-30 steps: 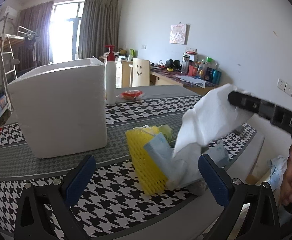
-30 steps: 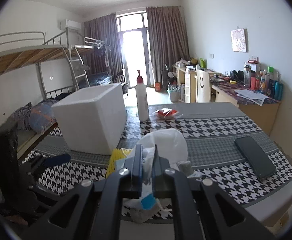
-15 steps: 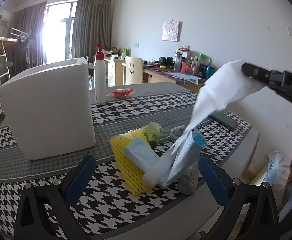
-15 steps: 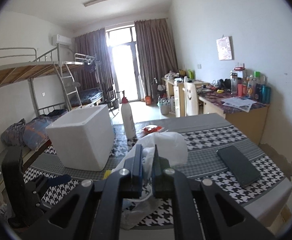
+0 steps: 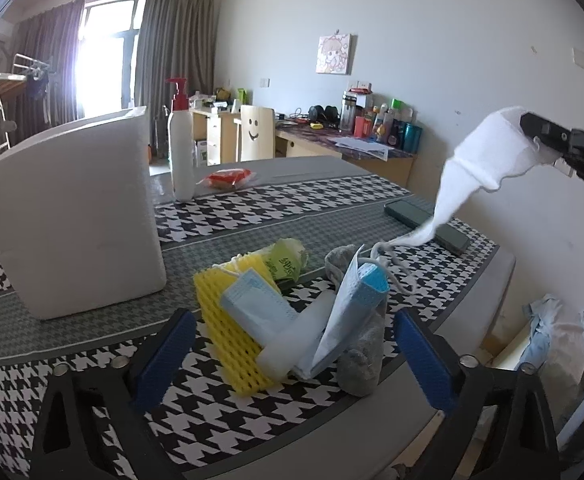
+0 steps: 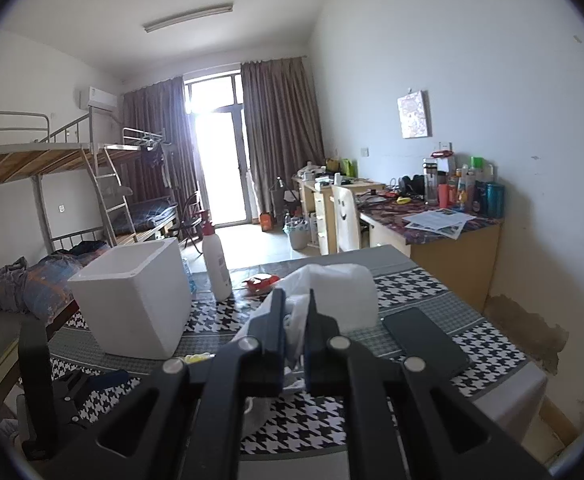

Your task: Organize soft objects

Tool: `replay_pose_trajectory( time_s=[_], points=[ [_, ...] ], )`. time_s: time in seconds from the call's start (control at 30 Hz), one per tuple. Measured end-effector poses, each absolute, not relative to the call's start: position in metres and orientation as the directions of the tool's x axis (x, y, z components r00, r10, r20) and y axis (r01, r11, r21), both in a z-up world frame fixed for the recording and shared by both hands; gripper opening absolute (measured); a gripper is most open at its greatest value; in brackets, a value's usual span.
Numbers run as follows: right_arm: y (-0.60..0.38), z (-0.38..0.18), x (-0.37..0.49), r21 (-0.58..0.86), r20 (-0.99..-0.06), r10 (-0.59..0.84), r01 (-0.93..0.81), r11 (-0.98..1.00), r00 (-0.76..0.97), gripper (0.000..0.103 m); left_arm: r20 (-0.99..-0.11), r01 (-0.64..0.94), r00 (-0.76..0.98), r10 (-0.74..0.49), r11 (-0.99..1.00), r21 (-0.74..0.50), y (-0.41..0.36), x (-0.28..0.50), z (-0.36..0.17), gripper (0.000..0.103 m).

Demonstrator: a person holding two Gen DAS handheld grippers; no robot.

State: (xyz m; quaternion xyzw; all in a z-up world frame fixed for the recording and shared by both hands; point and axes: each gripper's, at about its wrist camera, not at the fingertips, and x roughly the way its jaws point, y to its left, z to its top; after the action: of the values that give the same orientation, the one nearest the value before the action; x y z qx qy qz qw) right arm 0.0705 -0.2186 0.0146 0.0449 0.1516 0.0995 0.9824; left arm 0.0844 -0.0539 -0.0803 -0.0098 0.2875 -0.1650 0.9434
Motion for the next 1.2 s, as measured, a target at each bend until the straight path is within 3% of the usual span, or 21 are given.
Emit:
replay_pose_trajectory(
  time_s=[0.27, 0.5, 0.63, 0.87, 0.93, 0.97, 1.03, 1.07, 1.1, 1.2],
  points=[
    [-0.225, -0.003, 0.077, 0.120, -0.342, 0.201, -0.169, 0.978, 0.918, 0.009, -0.577, 0.337, 0.736, -0.354, 0.931, -0.140, -0.065, 0.098, -0.092, 0.055],
    [-0.229, -0.024, 0.086, 0.134, -0.411, 0.211, -0.170, 0.976, 0.887, 0.009, -0.587, 0.369, 0.717, -0.376, 0.919, -0.137, -0.077, 0.103, -0.096, 0.030],
    [-0.227, -0.041, 0.097, 0.145, -0.459, 0.228, -0.180, 0.973, 0.859, 0.009, -0.596, 0.362, 0.709, -0.377, 0.920, -0.151, -0.077, 0.108, -0.099, 0.011],
    [-0.221, -0.067, 0.110, 0.161, -0.536, 0.261, -0.207, 0.965, 0.802, 0.010, -0.589, 0.351, 0.718, -0.371, 0.924, -0.153, -0.072, 0.106, -0.098, 0.006],
    [-0.220, -0.073, 0.113, 0.163, -0.561, 0.255, -0.196, 0.967, 0.788, 0.015, -0.584, 0.347, 0.724, -0.369, 0.925, -0.154, -0.069, 0.105, -0.096, 0.005],
    [-0.219, -0.076, 0.115, 0.169, -0.571, 0.257, -0.195, 0.966, 0.780, 0.026, -0.582, 0.345, 0.726, -0.367, 0.926, -0.154, -0.067, 0.105, -0.096, 0.005],
    [-0.218, -0.080, 0.115, 0.177, -0.575, 0.263, -0.197, 0.964, 0.774, 0.059, -0.582, 0.341, 0.727, -0.364, 0.927, -0.153, -0.064, 0.105, -0.095, 0.005],
    [-0.218, -0.081, 0.115, 0.174, -0.574, 0.258, -0.193, 0.966, 0.777, 0.065, -0.582, 0.339, 0.728, -0.363, 0.928, -0.154, -0.062, 0.104, -0.095, 0.005],
    [-0.217, -0.082, 0.114, 0.171, -0.575, 0.255, -0.191, 0.967, 0.777, 0.069, -0.580, 0.336, 0.730, -0.361, 0.929, -0.156, -0.061, 0.103, -0.094, 0.005],
    [-0.213, -0.086, 0.115, 0.163, -0.590, 0.256, -0.198, 0.967, 0.766, 0.069, -0.570, 0.339, 0.734, -0.369, 0.926, -0.163, -0.059, 0.100, -0.091, 0.004]
  ],
)
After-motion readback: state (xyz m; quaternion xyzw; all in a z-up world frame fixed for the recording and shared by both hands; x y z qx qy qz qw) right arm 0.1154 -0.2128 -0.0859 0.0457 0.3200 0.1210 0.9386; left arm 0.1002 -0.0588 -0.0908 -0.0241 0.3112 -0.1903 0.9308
